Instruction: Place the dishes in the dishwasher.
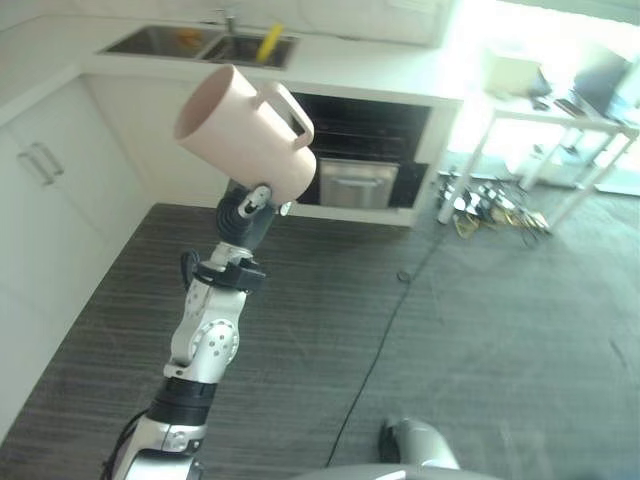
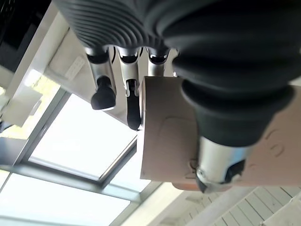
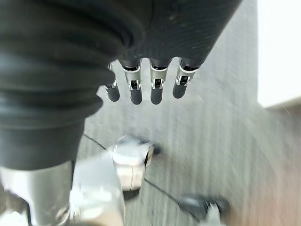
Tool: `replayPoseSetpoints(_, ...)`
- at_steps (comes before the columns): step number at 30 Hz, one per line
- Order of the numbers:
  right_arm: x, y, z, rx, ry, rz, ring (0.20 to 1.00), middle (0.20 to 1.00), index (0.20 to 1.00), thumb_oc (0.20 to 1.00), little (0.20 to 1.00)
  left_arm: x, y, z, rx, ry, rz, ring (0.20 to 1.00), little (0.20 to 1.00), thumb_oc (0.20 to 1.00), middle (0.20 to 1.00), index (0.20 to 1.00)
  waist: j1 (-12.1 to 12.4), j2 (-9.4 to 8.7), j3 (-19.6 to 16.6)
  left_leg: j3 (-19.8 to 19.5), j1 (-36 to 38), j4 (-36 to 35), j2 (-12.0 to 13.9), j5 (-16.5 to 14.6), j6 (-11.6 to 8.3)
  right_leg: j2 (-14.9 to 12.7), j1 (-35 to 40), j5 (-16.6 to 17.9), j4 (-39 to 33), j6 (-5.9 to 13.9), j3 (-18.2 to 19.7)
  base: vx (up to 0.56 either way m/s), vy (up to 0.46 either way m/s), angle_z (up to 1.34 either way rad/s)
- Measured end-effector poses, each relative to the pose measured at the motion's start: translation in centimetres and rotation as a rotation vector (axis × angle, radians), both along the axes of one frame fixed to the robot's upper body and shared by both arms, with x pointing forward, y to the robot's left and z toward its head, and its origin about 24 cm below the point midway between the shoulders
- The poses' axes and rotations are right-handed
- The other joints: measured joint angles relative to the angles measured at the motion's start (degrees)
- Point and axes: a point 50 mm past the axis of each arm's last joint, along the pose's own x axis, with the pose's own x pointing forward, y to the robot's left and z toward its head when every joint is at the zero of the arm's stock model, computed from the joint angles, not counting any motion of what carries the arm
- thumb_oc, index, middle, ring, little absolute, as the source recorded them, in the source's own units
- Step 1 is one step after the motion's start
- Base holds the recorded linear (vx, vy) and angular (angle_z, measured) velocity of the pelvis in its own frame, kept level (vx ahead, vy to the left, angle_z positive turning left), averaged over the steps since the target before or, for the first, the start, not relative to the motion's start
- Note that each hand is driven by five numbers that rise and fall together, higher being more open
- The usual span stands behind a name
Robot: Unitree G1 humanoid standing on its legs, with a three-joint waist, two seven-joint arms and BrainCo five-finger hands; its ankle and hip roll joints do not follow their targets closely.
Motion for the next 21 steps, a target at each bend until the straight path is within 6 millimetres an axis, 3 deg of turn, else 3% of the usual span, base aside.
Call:
replayPoseSetpoints(1, -0.4, -0.3, 0.0, -0.013, 0.019, -0.017, 1.0, 1.0, 1.0, 1.0, 1.0, -0.3, -0.1, -0.9, -0.011, 0.042, -0.005, 0.2, 0.2, 0.2, 0.2, 0.2, 0.13, 1.65, 0.34, 0.23, 0.19, 2.1, 1.87, -0.78, -0.97, 1.62, 2.11, 1.09, 0.4, -1.65, -0.21, 0.31, -0.243, 1.37)
replayPoseSetpoints(2, 0.3, -0.3, 0.0, -0.014, 0.001, -0.023, 1.0, 1.0, 1.0, 1.0, 1.0, -0.6, 0.1, -1.5, -0.003, 0.066, -0.002, 0.2, 0.2, 0.2, 0.2, 0.2, 1.57, 1.81, 0.52, -0.05, -1.31, 3.98, 1.34, -1.71, -2.09, 1.71, 3.69, 0.81, -0.71, -3.28, 0.16, 0.3, -0.262, 0.63)
replayPoseSetpoints(3, 1.5, -0.4, 0.0, -0.012, -0.032, -0.033, 1.0, 1.0, 1.0, 1.0, 1.0, -1.0, 0.3, -2.1, 0.003, 0.088, -0.003, 0.2, 0.2, 0.2, 0.2, 0.2, 2.44, 2.14, 0.74, -0.03, -2.95, 3.68, 0.77, -1.66, -2.15, 1.78, 6.24, 0.63, -3.38, -4.04, -0.37, 0.22, -0.196, 0.28)
replayPoseSetpoints(5, 2.0, -0.1, 0.0, -0.003, -0.047, -0.036, 1.0, 1.0, 1.0, 1.0, 1.0, -1.7, 0.4, -3.4, 0.007, 0.134, -0.009, 0.2, 0.2, 0.2, 0.2, 0.2, 2.84, 2.39, 1.31, 0.79, -5.54, 2.32, 0.35, -1.2, -1.85, 2.63, 14.94, 2.04, -11.7, -5.14, -1.56, 0.19, -0.113, 0.16)
replayPoseSetpoints(6, 2.2, 0.1, 0.0, 0.002, -0.051, -0.03, 1.0, 1.0, 1.0, 1.0, 1.0, -2.1, 0.7, -3.6, 0.011, 0.139, -0.005, 0.2, 0.2, 0.2, 0.2, 0.2, 3.1, 3.36, 1.23, 1.37, -7.97, 1.33, 0.97, 0.75, -1.24, 3.58, 16.18, 0.64, -11.65, -3.63, -1.77, 0.17, -0.062, -0.08)
replayPoseSetpoints(7, 1.6, 0.3, -0.1, 0.007, -0.03, -0.018, 1.0, 1.0, 1.0, 1.0, 1.0, -2.7, 0.6, -3.6, 0.025, 0.132, -0.022, 0.2, 0.2, 0.2, 0.2, 0.2, 2.88, 4.41, 0.81, 3.44, -9.99, 3.08, 3.02, 6.07, -2.19, 4.4, 18.01, -0.16, -11.55, -3.93, -2.18, 0.06, 0.014, 0.16)
replayPoseSetpoints(8, 1.5, 0.5, -0.1, 0.008, -0.029, -0.011, 1.0, 1.0, 1.0, 1.0, 1.0, -2.6, 0.2, -3.1, 0.031, 0.109, -0.047, 0.2, 0.2, 0.2, 0.2, 0.2, 2.22, 4.77, 0.95, 3.47, -11.36, 4.84, 2.93, 6.57, -3.24, 3.6, 18.05, -0.38, -11.54, -3.94, -3.96, -0.02, 0.086, 0.84)
replayPoseSetpoints(9, 1.1, 0.6, -0.2, 0.013, -0.012, -0.011, 1.0, 1.0, 1.0, 1.0, 1.0, -2.1, -0.5, -2.4, 0.054, 0.074, -0.093, 0.2, 0.2, 0.2, 0.2, 0.2, 0.88, 3.48, 1.68, 7.92, -15.07, 8.9, 2.74, 6.33, -7.35, 1.35, 18.12, -1.08, -11.51, -4.53, -7.32, -0.05, 0.118, 1.22)
replayPoseSetpoints(10, 0.9, 0.3, -0.1, 0.012, -0.015, -0.036, 1.0, 1.0, 1.0, 1.0, 1.0, -1.9, -0.7, -2.1, 0.061, 0.061, -0.106, 0.2, 0.2, 0.2, 0.2, 0.2, 0.33, 3.21, 1.73, 12.13, -15.44, 6.56, 4.89, 6.88, -7.39, 0.74, 18.34, -1.41, -11.51, -4.79, -8.78, -0.08, 0.214, 1.06)
replayPoseSetpoints(11, 2.3, -1.2, 0.5, -0.022, -0.061, -0.046, 1.0, 1.0, 1.0, 1.0, 1.0, -1.9, -0.6, -2.0, 0.058, 0.055, -0.099, 0.2, 0.2, 0.2, 0.2, 0.2, 0.18, 4.07, 1.85, 12.75, -14.4, -0.86, 8.11, 9.09, -7.19, 0.85, 18.53, -1.92, -11.51, -4.04, -8.47, -0.06, 0.25, 0.42)
replayPoseSetpoints(12, 2.9, -2.0, 0.8, -0.04, -0.088, -0.063, 1.0, 1.0, 1.0, 1.0, 1.0, -1.9, -0.6, -2.1, 0.057, 0.057, -0.1, 0.2, 0.2, 0.2, 0.2, 0.2, 0.17, 4.7, 1.92, 12.08, -13.45, -3.44, 9.27, 10.2, -6.92, 0.89, 18.82, -2.0, -11.52, -3.53, -8.27, -0.05, 0.36, -0.06)
replayPoseSetpoints(14, 4.4, -4.7, 2.1, -0.109, -0.141, -0.067, 1.0, 1.0, 1.0, 1.0, 1.0, -1.7, -0.9, -1.7, 0.045, 0.043, -0.107, 0.2, 0.2, 0.2, 0.2, 0.2, -0.51, 8.9, 1.34, 11.93, -12.53, -3.57, 11.38, 13.89, -7.36, 0.81, 19.07, -1.99, -11.55, -0.47, -8.25, 0.01, 0.307, -0.11)
replayPoseSetpoints(17, 4.0, -3.7, 1.6, -0.075, -0.126, -0.086, 1.0, 1.0, 1.0, 1.0, 1.0, -1.6, -0.7, -1.4, 0.052, 0.035, -0.094, 0.2, 0.2, 0.2, 0.2, 0.2, -0.55, 7.87, 0.87, 12.46, -11.82, -3.89, 6.5, 12.82, -4.92, -3.74, 19.12, -2.41, -11.8, 2.39, -7.25, 0.08, 0.221, -0.02)
replayPoseSetpoints(21, 2.7, 0.4, 0.2, 0.033, -0.1, -0.068, 1.0, 1.0, 1.0, 1.0, 1.0, -1.6, -0.3, -1.3, 0.083, 0.042, -0.096, 0.2, 0.2, 0.2, 0.2, 0.2, -0.69, 5.71, -1.3, 13.37, -11.01, -3.57, 3.11, 11.95, -2.51, -6.89, 19.28, -1.56, -11.54, 4.51, -7.05, 0.1, 0.184, -0.1)
